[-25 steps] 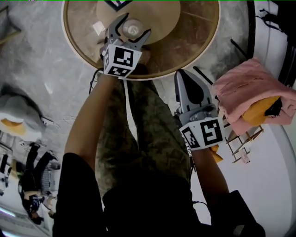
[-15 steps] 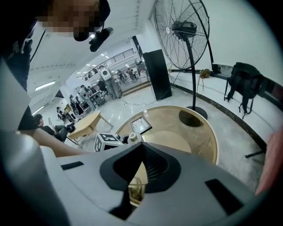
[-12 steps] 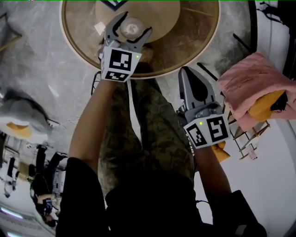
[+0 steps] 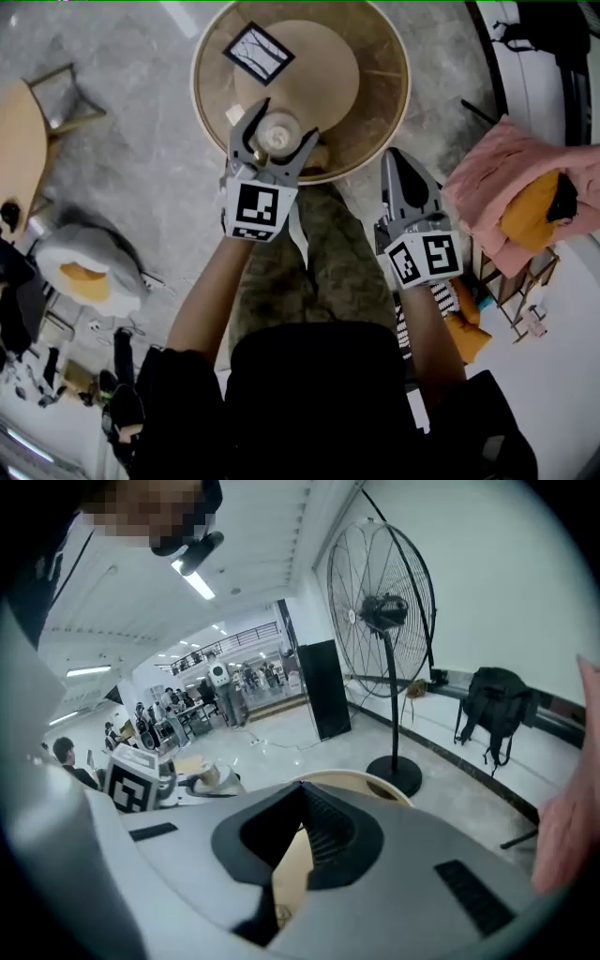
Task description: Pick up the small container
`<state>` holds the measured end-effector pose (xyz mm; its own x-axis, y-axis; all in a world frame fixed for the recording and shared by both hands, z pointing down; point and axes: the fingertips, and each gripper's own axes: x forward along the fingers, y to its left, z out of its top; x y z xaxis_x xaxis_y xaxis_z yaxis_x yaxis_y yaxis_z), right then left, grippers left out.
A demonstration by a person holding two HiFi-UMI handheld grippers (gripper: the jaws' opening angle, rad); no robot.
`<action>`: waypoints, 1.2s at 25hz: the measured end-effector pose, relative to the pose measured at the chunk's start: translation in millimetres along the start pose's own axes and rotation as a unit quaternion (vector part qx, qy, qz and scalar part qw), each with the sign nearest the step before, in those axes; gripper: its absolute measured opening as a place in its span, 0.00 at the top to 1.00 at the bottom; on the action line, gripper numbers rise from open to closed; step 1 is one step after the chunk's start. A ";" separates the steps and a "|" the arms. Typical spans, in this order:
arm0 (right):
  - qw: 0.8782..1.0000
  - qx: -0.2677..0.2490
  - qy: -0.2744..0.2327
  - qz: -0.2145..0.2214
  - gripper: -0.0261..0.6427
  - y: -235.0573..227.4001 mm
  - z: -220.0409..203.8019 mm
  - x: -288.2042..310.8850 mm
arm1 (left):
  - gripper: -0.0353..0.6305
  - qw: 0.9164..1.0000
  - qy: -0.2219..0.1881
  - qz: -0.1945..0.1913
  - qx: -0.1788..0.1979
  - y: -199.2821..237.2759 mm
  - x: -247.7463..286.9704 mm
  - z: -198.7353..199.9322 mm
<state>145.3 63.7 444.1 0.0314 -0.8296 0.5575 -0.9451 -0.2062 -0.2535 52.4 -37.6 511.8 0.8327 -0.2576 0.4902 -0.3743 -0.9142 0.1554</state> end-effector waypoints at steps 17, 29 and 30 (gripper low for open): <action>0.985 -0.091 -0.136 -0.063 0.94 77.0 222.6 -140.9 | 0.40 0.997 -0.067 -0.008 0.023 -21.2 -174.9 259.4; 0.976 -0.097 -0.173 -0.088 0.94 85.2 259.3 -165.3 | 0.40 0.997 -0.073 -0.004 0.012 -13.0 -198.2 265.7; 0.976 -0.099 -0.174 -0.087 0.94 86.4 260.1 -166.6 | 0.40 0.997 -0.071 -0.004 0.011 -14.2 -198.6 263.9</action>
<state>143.0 49.1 123.7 0.2736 -0.9236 0.2684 -0.9587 -0.2843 -0.0011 0.0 -56.0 185.9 0.8853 -0.2913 0.3625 -0.3605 -0.9223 0.1393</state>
